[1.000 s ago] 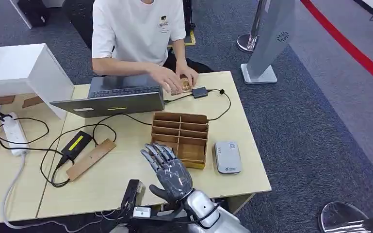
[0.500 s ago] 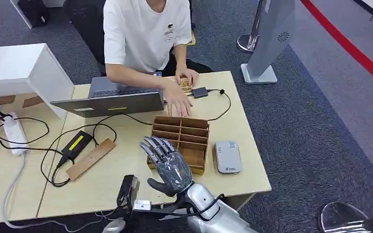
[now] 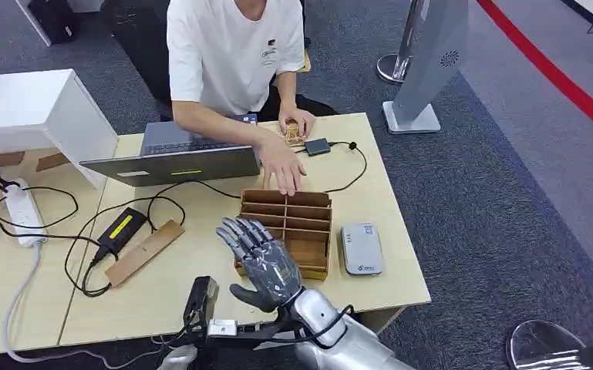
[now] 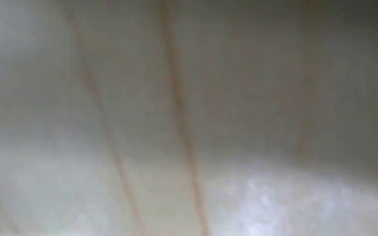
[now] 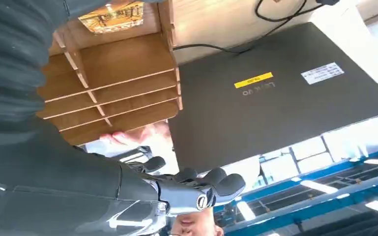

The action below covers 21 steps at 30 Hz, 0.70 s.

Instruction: Pass the card to the sensor for recognition and then transmit it.

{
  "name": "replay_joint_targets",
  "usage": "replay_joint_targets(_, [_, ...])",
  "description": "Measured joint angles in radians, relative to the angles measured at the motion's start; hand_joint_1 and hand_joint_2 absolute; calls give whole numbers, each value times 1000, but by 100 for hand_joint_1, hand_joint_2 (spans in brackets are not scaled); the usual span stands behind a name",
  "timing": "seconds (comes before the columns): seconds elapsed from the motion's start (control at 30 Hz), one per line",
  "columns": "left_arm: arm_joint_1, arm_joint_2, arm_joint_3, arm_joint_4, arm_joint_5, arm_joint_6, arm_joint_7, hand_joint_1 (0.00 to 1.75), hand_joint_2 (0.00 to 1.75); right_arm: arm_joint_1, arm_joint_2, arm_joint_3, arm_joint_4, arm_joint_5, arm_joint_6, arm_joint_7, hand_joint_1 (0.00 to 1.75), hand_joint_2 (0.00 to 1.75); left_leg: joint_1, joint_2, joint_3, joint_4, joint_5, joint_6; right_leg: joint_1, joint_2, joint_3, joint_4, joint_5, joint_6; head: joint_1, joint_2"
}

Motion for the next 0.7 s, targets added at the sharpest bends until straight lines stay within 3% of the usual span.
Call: replay_joint_targets(0.7, [-6, 0, 13, 20, 3, 6, -13, 0, 175, -12, 4, 14, 16, -13, 8, 0, 0, 175, 0, 0, 1, -2, 1, 0, 0, 0, 0, 0, 1, -1, 0, 0])
